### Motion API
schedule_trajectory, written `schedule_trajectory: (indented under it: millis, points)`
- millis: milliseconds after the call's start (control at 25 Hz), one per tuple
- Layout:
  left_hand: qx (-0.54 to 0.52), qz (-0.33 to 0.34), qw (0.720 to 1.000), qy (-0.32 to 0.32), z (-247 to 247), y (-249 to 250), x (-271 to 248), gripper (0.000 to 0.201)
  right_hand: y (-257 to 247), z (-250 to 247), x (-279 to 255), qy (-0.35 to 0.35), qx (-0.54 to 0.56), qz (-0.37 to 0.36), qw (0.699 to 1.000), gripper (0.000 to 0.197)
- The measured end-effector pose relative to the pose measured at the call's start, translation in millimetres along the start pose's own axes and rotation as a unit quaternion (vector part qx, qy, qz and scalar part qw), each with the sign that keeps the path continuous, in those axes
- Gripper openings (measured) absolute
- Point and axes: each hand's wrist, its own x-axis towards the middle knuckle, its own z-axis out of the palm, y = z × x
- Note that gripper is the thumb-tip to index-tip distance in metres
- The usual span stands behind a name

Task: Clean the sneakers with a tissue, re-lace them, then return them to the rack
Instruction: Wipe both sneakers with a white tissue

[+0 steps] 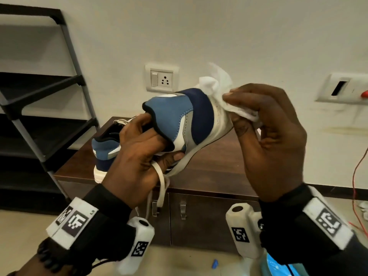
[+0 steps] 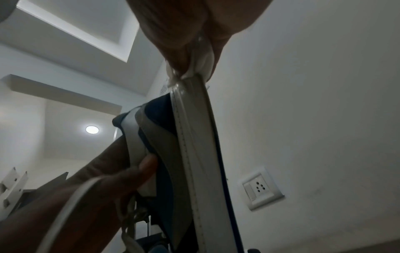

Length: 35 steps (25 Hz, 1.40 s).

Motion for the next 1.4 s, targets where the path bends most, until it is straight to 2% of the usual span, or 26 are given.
schedule_trajectory:
  millis: [120,200,280,440,520,640,800,960,1040,1120,1240,1320,1400]
  points:
    - [-0.029,-0.066,0.997,0.024,9.3,4.9,-6.2,0.045,0.8,7.8,-9.0,-0.013,-0.019,0.015,1.000,0.019]
    - [-0.088,-0.125,0.987,0.054,10.0,10.1,-6.0,0.060,-4.1,9.1,-12.2,-0.025,-0.044,-0.008,0.999,0.020]
    - [-0.151,-0.165,0.972,0.076,10.1,12.2,-5.0,0.061,-15.0,12.5,-16.2,-0.024,-0.089,-0.034,0.995,0.022]
    - [-0.218,-0.167,0.958,0.088,11.5,17.1,-5.7,0.069,-35.0,31.2,-29.9,-0.052,-0.139,-0.109,0.983,0.022]
    - [-0.237,-0.165,0.953,0.089,12.1,16.6,-6.0,0.063,-23.9,26.9,-20.7,-0.041,-0.150,-0.104,0.982,0.019]
    - [-0.231,-0.162,0.956,0.082,14.9,16.5,-9.0,0.047,-14.3,18.8,-11.6,0.002,-0.148,-0.016,0.989,0.022]
    - [-0.219,-0.129,0.965,0.062,21.0,15.7,-13.6,0.039,-27.4,30.5,-25.3,-0.058,-0.176,-0.040,0.982,0.025]
    - [-0.226,-0.143,0.963,0.045,32.7,19.2,-18.0,0.040,-9.6,18.1,-15.4,-0.055,-0.152,0.040,0.986,0.027]
    - [-0.247,-0.140,0.958,0.041,39.5,19.6,-21.6,0.047,-15.3,22.4,-23.8,-0.079,-0.160,0.026,0.984,0.029]
    - [-0.282,-0.165,0.945,0.018,43.0,13.9,-25.2,0.055,-17.9,31.3,-34.3,-0.105,-0.148,0.012,0.983,0.033]
    - [-0.308,-0.227,0.924,-0.027,47.4,5.1,-30.5,0.059,-6.9,36.8,-44.9,-0.131,-0.126,0.029,0.983,0.033]
    - [-0.329,-0.261,0.906,-0.040,51.3,1.9,-32.1,0.046,-1.1,40.6,-56.7,-0.154,-0.128,0.042,0.979,0.031]
    - [-0.309,-0.284,0.906,-0.048,54.8,1.3,-32.1,0.025,3.5,46.7,-70.7,-0.191,-0.126,0.067,0.971,0.032]
